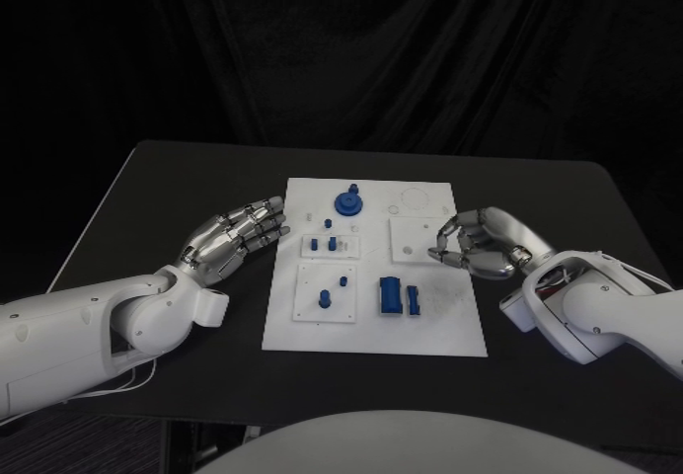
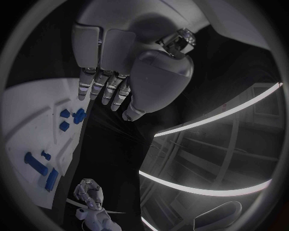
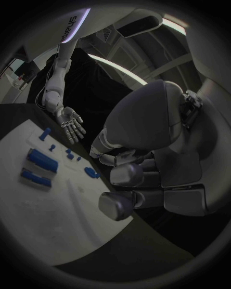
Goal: Assemble the parts on the task board
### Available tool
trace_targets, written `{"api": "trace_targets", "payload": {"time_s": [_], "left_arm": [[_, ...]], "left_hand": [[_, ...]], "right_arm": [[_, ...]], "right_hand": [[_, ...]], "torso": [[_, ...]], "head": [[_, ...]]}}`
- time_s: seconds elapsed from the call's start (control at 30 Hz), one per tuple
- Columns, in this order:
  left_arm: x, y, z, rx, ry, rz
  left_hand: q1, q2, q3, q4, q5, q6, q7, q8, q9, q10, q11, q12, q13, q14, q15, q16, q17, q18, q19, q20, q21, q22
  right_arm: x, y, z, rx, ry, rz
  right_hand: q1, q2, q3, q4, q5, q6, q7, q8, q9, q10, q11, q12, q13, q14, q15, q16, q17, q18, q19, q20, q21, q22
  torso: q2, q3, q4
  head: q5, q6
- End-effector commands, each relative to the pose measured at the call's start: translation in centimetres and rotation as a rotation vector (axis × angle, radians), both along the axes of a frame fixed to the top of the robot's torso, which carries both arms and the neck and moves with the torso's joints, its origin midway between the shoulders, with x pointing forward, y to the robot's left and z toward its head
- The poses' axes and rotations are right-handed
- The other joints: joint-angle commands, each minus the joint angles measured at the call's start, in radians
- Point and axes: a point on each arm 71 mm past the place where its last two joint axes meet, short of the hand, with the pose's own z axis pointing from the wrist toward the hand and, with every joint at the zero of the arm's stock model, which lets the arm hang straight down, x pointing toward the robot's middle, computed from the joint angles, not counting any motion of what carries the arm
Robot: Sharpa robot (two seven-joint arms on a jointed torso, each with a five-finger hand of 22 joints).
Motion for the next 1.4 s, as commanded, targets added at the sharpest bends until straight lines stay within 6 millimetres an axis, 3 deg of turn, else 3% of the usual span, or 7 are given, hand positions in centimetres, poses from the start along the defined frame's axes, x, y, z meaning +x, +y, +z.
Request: {"api": "trace_targets", "payload": {"time_s": [0.03, 0.23, 0.4, 0.6, 0.87, 0.9, 1.4], "left_arm": [[0.6, 0.0, 1.7, -0.028, -0.114, 0.063], [0.8, 0.2, 2.8, -0.023, -0.164, 0.086], [1.0, -0.3, 3.0, -0.03, -0.182, 0.083], [1.3, -1.5, 3.0, -0.045, -0.191, 0.064], [1.9, -2.5, 2.7, -0.057, -0.195, 0.042], [1.7, -2.6, 1.6, 0.023, -0.057, 0.002], [3.1, -4.5, 2.2, 0.141, -0.07, 0.134]], "left_hand": [[-0.013, -0.012, 0.001, 0.015, 0.003, -0.004, 0.015, -0.002, -0.003, -0.008, -0.025, -0.019, -0.002, -0.005, -0.006, -0.01, -0.002, 0.015, -0.005, 0.002, -0.002, -0.003], [-0.037, -0.016, -0.027, 0.078, -0.005, -0.034, -0.018, -0.014, -0.009, -0.02, -0.034, -0.041, -0.004, -0.028, -0.031, -0.04, -0.007, 0.032, -0.022, -0.006, -0.006, -0.019], [-0.018, -0.016, -0.039, 0.106, -0.004, -0.084, -0.073, -0.036, -0.017, -0.034, -0.019, -0.052, -0.005, -0.034, -0.03, -0.049, -0.008, 0.035, -0.028, -0.003, -0.005, -0.026], [0.001, -0.015, -0.034, 0.104, 0.002, -0.069, -0.058, -0.032, -0.014, -0.031, -0.016, -0.042, -0.003, -0.034, -0.033, -0.047, -0.007, 0.039, -0.025, -0.002, -0.003, -0.023], [0.015, -0.014, -0.028, 0.099, 0.006, -0.067, -0.052, -0.032, -0.014, -0.031, -0.017, -0.04, -0.003, -0.036, -0.034, -0.05, -0.008, 0.043, -0.021, 0.001, -0.002, -0.02], [-0.412, -0.07, -0.092, 0.042, -0.162, -0.174, -0.155, -0.101, -0.064, -0.061, -0.076, -0.131, -0.045, -0.097, -0.099, -0.082, -0.032, -0.003, -0.11, -0.088, -0.033, -0.054], [-0.826, -0.13, -0.092, -0.009, -0.323, -0.28, -0.155, -0.101, -0.064, -0.136, -0.131, -0.215, -0.045, -0.097, -0.168, -0.164, -0.032, -0.084, -0.11, -0.169, -0.033, -0.131]], "right_arm": [[0.6, -0.8, 1.9, 0.171, -0.203, -0.057], [1.8, -1.0, 1.8, 0.285, -0.19, -0.051], [2.1, -1.0, 1.4, 0.349, -0.159, -0.035], [1.9, -1.0, 0.3, 0.399, -0.127, 0.01], [1.8, -1.5, -1.3, 0.415, -0.108, 0.028], [1.9, -1.5, -1.1, 0.367, -0.112, -0.013], [4.8, 1.1, -0.8, 0.56, -0.031, -0.171]], "right_hand": [[-0.022, 0.001, 0.017, 0.034, -0.011, -0.011, 0.015, -0.028, -0.043, -0.08, 0.011, -0.059, -0.078, -0.046, 0.011, -0.063, -0.086, 0.03, -0.043, 0.01, -0.106, 0.041], [-0.02, -0.006, 0.026, 0.114, -0.032, -0.073, 0.084, -0.084, -0.146, -0.543, 0.091, -0.347, -0.413, -0.347, 0.093, -0.339, -0.384, 0.062, -0.291, 0.077, -0.528, -0.118], [0.014, 0.004, 0.008, 0.143, 0.017, -0.245, 0.196, -0.128, -0.238, -0.872, 0.239, -0.507, -0.539, -0.767, 0.259, -0.55, -0.52, 0.003, -0.591, 0.183, -0.828, -0.326], [0.067, 0.002, -0.033, 0.115, 0.026, -0.44, 0.188, -0.149, -0.329, -1.11, 0.324, -0.627, -0.684, -1.085, 0.369, -0.663, -0.629, -0.035, -0.966, 0.262, -0.913, -0.62], [0.107, 0.009, -0.076, 0.089, 0.038, -0.591, 0.124, -0.18, -0.458, -1.184, 0.322, -0.739, -0.872, -1.283, 0.362, -0.784, -0.756, -0.043, -1.224, 0.275, -0.941, -0.968], [-0.338, 0.085, -0.119, 0.027, -0.096, -0.646, 0.065, -0.324, -0.565, -1.273, 0.233, -0.915, -0.966, -1.312, 0.28, -0.902, -0.802, -0.102, -1.267, 0.187, -0.973, -1.062], [-0.761, 0.085, -0.235, -0.035, -0.223, -0.722, -0.033, -0.479, -0.702, -1.273, 0.149, -1.115, -1.097, -1.407, 0.196, -1.042, -0.873, -0.102, -1.381, 0.098, -0.973, -1.172]], "torso": [[-0.017, 0.0032, -0.0039], [-0.047, 0.0127, -0.0148], [-0.064, 0.0189, -0.0179], [-0.101, 0.0279, -0.0198], [-0.114, 0.0426, -0.04], [-0.106, 0.0335, -0.0299], [-0.123, 0.0403, -0.0397]], "head": [[0.01, 0.0], [0.012, 0.0], [0.007, 0.0], [0.003, 0.0], [0.022, 0.0], [0.017, 0.0], [0.0, 0.12]]}}
